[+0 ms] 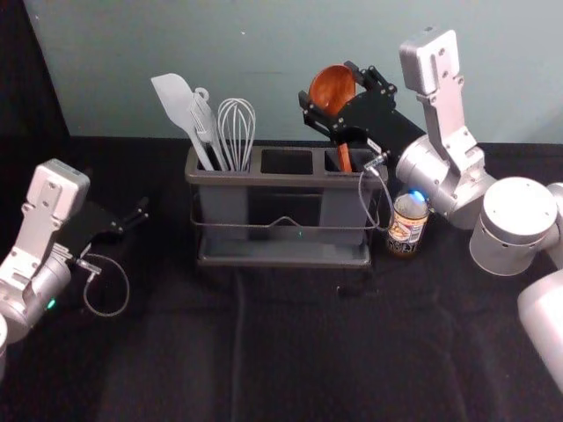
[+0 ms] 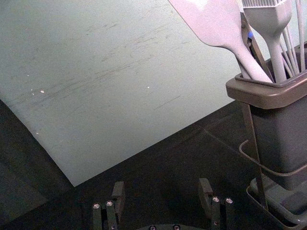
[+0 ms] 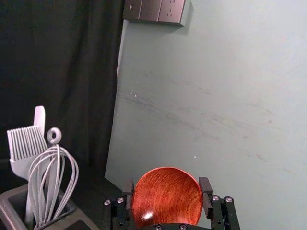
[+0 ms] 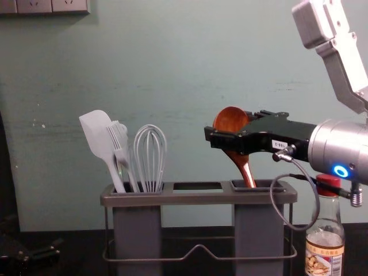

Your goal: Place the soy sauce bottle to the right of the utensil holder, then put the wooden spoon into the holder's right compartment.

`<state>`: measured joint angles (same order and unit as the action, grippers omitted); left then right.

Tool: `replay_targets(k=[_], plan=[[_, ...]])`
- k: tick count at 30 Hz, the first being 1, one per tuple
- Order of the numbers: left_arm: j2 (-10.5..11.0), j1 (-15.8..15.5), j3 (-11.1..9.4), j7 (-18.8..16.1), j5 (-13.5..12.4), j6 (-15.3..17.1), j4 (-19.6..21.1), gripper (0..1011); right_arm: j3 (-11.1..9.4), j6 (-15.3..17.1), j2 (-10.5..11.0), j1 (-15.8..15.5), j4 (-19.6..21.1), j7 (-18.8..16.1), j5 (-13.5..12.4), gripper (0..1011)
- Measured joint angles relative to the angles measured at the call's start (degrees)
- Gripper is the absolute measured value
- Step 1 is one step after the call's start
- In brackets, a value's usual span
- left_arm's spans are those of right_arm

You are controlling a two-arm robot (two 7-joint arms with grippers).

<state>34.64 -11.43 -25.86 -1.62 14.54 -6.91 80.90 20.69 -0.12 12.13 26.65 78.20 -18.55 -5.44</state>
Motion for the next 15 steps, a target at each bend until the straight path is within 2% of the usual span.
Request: replay_targets(k=[15], plan=[[0.0,0.0,0.0,0.0,0.0,0.0,0.0,1005,-0.2,0.0,0.2,-0.7,0.2,0.0,-0.3,839]])
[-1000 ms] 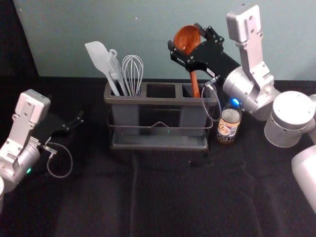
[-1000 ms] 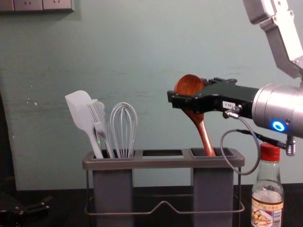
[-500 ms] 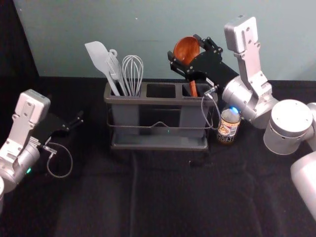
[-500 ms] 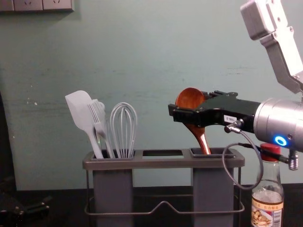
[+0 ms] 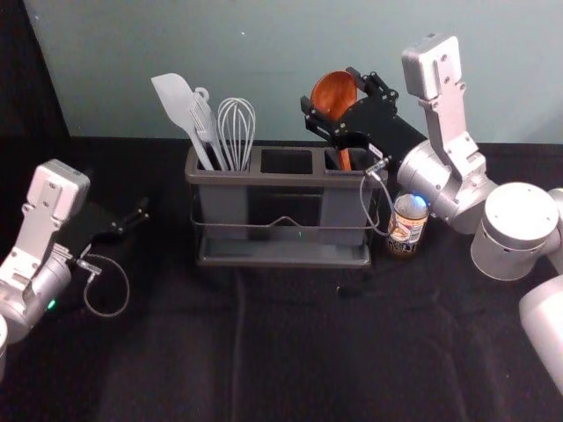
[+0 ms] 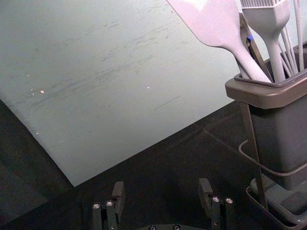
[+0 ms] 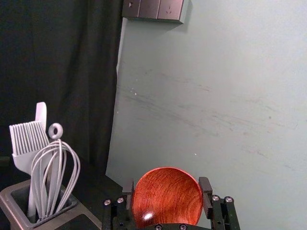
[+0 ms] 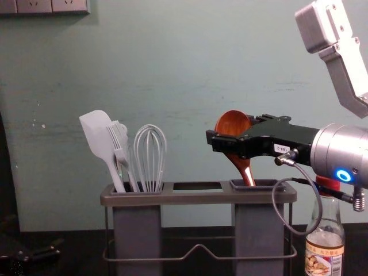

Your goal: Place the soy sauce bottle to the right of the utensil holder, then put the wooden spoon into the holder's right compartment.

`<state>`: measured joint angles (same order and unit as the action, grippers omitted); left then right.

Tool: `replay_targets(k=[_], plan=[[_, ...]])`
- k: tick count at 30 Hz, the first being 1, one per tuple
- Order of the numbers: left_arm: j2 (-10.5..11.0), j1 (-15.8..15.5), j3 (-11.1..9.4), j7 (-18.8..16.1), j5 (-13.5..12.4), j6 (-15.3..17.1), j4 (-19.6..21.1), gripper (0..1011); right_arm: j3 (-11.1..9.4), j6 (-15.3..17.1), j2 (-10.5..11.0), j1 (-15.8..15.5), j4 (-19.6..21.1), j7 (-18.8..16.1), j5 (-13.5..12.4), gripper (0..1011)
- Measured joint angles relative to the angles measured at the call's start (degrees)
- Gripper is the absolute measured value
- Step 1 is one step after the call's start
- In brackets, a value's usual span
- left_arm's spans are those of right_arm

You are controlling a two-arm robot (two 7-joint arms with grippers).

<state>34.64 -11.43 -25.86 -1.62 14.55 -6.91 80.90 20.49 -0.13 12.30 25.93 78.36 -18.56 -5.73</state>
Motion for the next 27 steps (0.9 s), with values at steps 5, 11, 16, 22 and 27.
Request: replay_targets(k=[5,11,16,22,27], plan=[[0.0,0.0,0.0,0.0,0.0,0.0,0.0,1004,0.0,0.0,0.0,0.0,0.0,0.0,0.0,839],[0.0,0.0,0.0,0.0,0.0,0.0,0.0,1005,0.0,0.0,0.0,0.1,0.1,0.0,0.0,920],[0.0,0.0,0.0,0.0,0.0,0.0,0.0,1005,0.0,0.1,0.0,0.1,0.1,0.0,0.0,1002],[0.0,0.0,0.0,0.0,0.0,0.0,0.0,1005,0.0,0.1,0.0,0.1,0.1,0.1,0.0,1002],[0.0,0.0,0.0,0.0,0.0,0.0,0.0,1005,0.0,0.1,0.0,0.1,0.0,0.1,0.0,1002]])
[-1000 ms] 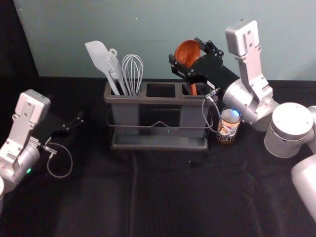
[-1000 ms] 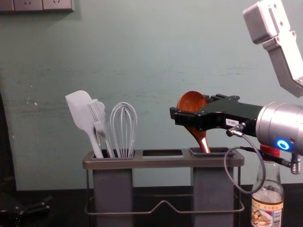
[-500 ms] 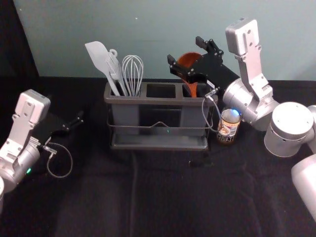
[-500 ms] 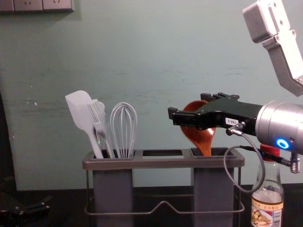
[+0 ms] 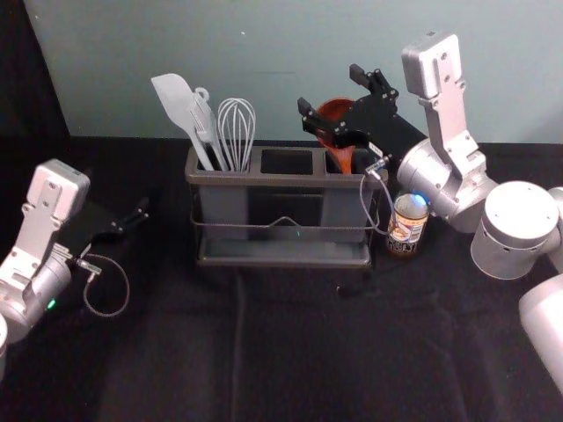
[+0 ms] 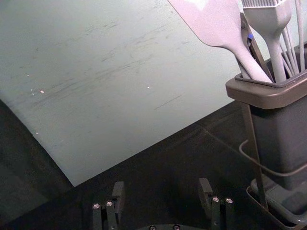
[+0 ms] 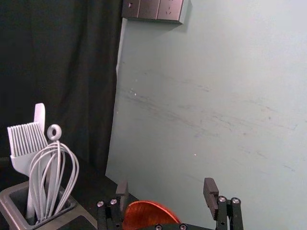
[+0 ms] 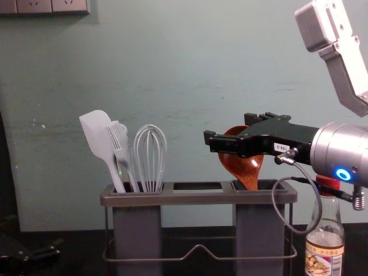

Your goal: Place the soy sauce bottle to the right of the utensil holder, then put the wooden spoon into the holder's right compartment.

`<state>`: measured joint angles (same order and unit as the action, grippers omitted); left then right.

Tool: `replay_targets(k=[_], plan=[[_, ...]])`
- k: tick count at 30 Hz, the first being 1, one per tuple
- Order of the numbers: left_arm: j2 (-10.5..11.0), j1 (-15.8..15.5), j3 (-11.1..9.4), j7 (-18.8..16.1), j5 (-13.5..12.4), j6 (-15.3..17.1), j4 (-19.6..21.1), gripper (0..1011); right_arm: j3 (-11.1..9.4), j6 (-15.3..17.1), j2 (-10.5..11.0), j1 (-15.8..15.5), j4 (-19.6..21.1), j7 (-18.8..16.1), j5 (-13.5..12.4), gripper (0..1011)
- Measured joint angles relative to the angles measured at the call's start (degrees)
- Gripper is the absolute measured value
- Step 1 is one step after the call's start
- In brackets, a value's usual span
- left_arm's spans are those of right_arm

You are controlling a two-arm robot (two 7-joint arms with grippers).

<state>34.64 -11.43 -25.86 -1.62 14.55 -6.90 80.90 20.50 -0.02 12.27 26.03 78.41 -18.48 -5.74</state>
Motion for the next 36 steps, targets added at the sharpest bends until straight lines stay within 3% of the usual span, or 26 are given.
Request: replay_targets(k=[5,10,16,27,36], plan=[[0.0,0.0,0.0,0.0,0.0,0.0,0.0,1005,0.0,0.0,0.0,0.0,0.0,0.0,0.0,1002],[0.0,0.0,0.0,0.0,0.0,0.0,0.0,1005,0.0,2.0,0.6,-0.4,1.9,-0.1,0.0,1002],[0.0,0.0,0.0,0.0,0.0,0.0,0.0,1005,-0.9,6.7,1.3,-1.1,6.0,0.0,-1.0,1002],[0.0,0.0,0.0,0.0,0.0,0.0,0.0,1005,-3.4,11.4,2.9,-3.9,15.1,2.0,-2.6,1002],[0.0,0.0,0.0,0.0,0.0,0.0,0.0,1005,-7.3,14.9,4.0,-8.9,21.3,5.0,-3.8,1003]])
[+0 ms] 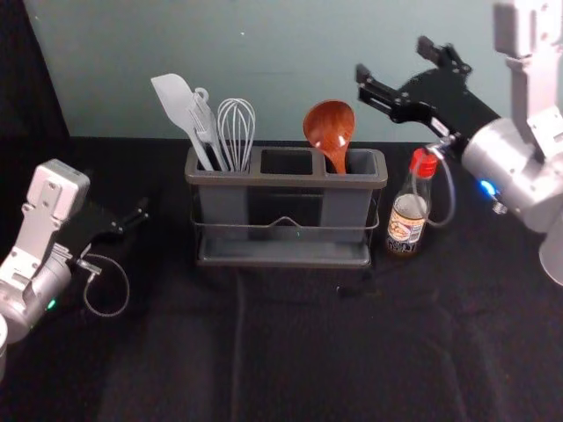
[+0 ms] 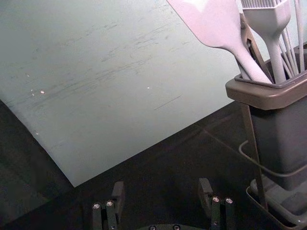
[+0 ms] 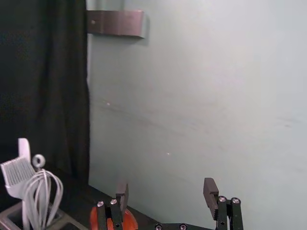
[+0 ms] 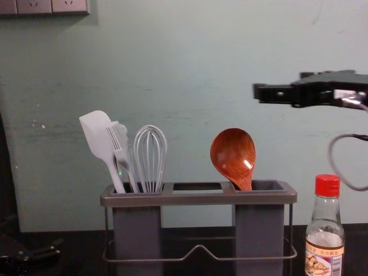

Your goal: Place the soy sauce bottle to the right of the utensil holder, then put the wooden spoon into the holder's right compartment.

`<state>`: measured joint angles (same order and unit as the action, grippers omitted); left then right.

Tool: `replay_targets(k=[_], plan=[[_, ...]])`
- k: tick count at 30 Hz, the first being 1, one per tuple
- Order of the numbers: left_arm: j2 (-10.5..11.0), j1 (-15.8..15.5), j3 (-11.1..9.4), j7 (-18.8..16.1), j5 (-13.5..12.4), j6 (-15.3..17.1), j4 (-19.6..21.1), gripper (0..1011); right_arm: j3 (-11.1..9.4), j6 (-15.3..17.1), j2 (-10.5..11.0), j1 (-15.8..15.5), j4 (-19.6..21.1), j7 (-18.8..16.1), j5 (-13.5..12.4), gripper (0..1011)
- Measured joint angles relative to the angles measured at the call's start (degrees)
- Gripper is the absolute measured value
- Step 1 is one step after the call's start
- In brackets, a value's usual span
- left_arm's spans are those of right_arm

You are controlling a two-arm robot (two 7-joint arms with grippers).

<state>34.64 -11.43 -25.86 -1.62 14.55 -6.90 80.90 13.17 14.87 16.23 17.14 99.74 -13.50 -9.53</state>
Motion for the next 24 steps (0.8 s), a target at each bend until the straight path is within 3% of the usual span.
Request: replay_targets(k=[11,15,24], plan=[[0.0,0.0,0.0,0.0,0.0,0.0,0.0,1005,-5.0,1.5,0.5,-10.8,7.0,3.9,0.3,1002],[0.0,0.0,0.0,0.0,0.0,0.0,0.0,1005,-6.3,0.4,0.6,-15.1,8.1,4.4,1.2,1003],[0.0,0.0,0.0,0.0,0.0,0.0,0.0,1005,-7.9,-2.4,1.2,-21.3,9.0,3.9,2.7,1002]])
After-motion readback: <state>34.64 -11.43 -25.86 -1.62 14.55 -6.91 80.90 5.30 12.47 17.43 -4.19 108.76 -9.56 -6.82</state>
